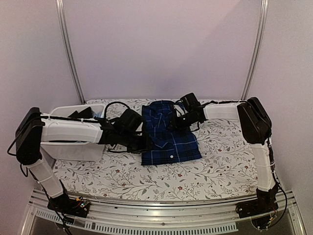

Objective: Fold and stack the long sleeve shirts
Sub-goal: Fold the rectangle-folded shirt at the center of the board.

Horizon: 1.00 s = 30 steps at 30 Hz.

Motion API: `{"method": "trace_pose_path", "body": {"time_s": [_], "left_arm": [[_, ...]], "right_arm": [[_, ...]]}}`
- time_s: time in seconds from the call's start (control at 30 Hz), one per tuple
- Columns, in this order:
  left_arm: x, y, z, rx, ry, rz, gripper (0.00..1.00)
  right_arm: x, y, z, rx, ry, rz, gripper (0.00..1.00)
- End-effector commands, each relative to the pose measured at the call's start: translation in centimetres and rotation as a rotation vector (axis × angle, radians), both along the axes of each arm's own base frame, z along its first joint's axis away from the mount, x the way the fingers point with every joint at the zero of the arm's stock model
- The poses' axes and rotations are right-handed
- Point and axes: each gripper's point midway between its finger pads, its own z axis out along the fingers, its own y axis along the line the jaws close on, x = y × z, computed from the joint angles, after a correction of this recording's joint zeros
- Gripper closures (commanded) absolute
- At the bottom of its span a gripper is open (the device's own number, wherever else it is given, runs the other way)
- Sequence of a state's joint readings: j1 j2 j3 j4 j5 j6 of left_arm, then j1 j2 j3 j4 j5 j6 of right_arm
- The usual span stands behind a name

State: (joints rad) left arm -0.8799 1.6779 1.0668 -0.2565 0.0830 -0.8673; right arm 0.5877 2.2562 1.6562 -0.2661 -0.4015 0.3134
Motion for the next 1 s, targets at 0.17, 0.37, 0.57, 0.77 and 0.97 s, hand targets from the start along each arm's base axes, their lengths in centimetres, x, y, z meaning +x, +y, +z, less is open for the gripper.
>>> {"method": "trace_pose_path", "body": {"time_s": [0.17, 0.37, 0.57, 0.77, 0.97], "left_arm": [[2.4, -2.2, -3.3, 0.035, 0.003, -0.020, 0.84], [6.6, -3.1, -3.2, 0.024, -0.032, 0.007, 0.82], [12.1, -2.1, -4.0, 0.037, -0.061, 0.080, 0.80], [14.8, -2.3, -6.5, 0.061, -0.018, 0.060, 0.80], [15.0, -2.5, -7.4, 0.065, 0.000, 0.055, 0.80]], "right_arm": [[0.5, -1.9, 7.9, -0.024, -0.158, -0.030, 0.56], [-0.3, -4.8, 9.0, -0.056, -0.176, -0.095, 0.48], [-1.7, -7.1, 8.5, -0.057, -0.147, -0.124, 0.47], [-3.1, -7.4, 7.0, -0.047, -0.110, -0.118, 0.53], [-1.9, -9.5, 3.8, -0.136, -0.087, -0.195, 0.55]]}}
